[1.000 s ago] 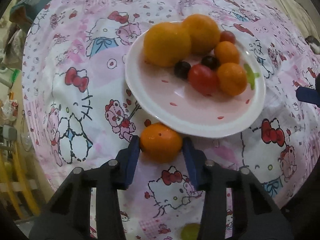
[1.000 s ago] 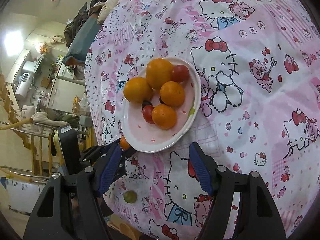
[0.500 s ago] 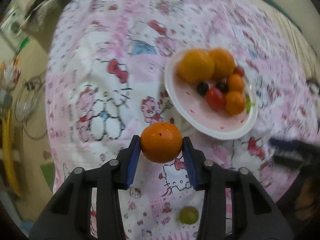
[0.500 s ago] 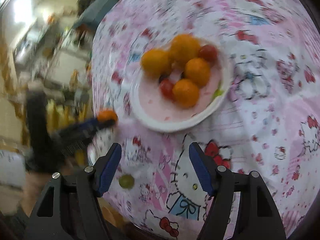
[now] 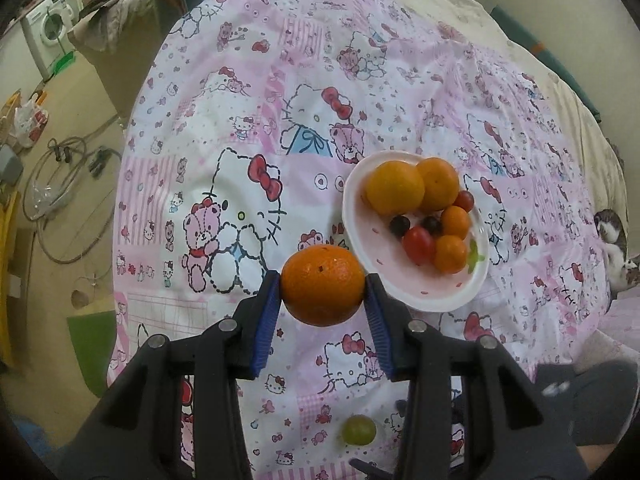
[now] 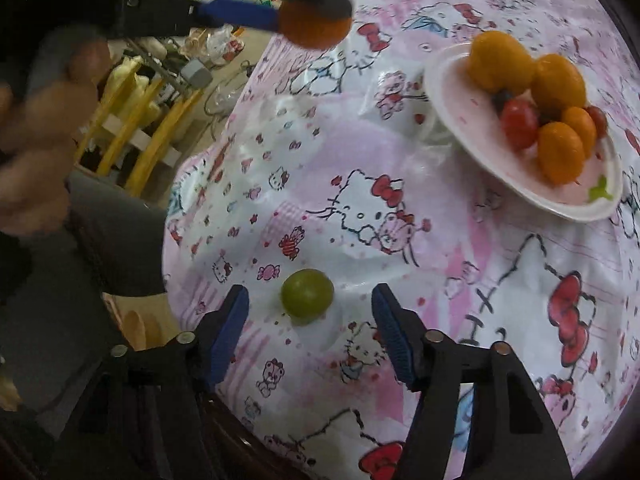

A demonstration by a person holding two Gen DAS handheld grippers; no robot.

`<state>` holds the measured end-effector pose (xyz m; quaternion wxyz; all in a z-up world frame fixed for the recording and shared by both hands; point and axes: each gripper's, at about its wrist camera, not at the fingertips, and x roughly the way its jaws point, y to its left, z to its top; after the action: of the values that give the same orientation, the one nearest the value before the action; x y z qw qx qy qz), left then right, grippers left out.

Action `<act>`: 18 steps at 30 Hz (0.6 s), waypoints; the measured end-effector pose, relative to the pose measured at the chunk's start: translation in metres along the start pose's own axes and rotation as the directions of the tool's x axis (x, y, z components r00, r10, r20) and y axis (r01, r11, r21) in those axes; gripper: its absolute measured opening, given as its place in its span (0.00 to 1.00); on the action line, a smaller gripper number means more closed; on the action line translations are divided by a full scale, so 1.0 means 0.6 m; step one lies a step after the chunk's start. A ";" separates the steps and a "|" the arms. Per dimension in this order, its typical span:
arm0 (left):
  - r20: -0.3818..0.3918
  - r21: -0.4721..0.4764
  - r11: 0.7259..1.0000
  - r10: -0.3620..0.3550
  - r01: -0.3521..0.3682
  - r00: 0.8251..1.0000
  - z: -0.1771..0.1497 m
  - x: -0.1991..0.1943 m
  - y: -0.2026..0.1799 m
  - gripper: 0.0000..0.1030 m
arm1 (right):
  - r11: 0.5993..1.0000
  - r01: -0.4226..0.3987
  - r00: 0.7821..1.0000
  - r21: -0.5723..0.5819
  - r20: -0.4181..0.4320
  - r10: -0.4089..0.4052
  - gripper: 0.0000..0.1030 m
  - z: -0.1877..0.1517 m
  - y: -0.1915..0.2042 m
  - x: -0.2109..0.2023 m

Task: Organize fruits
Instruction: 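Grasp the last tangerine with the left tool while the right tool grasps the green grape, then carry the tangerine and green grape onto the plate and open both tools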

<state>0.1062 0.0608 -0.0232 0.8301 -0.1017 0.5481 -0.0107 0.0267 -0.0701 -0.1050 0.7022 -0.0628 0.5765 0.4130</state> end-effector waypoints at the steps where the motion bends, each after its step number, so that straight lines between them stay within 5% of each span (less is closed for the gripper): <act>1: -0.001 0.001 1.000 0.000 0.000 1.000 0.000 0.001 0.001 0.37 | 1.000 0.005 1.000 -0.005 -0.001 -0.005 0.59 0.002 0.003 0.006; 11: -0.017 -0.003 1.000 0.009 -0.009 1.000 -0.006 0.012 0.009 0.37 | 0.994 0.092 0.995 -0.063 -0.026 -0.093 0.36 0.002 0.028 0.052; 18: -0.026 -0.009 1.000 0.016 -0.016 1.000 -0.006 0.019 0.008 0.37 | 0.998 0.047 0.999 -0.032 -0.011 -0.048 0.31 0.001 0.019 0.037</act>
<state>0.1073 0.0638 -0.0360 0.8226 -0.1010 0.5596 -0.0029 0.0197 -0.0512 -0.1197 0.7073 -0.0901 0.5724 0.4050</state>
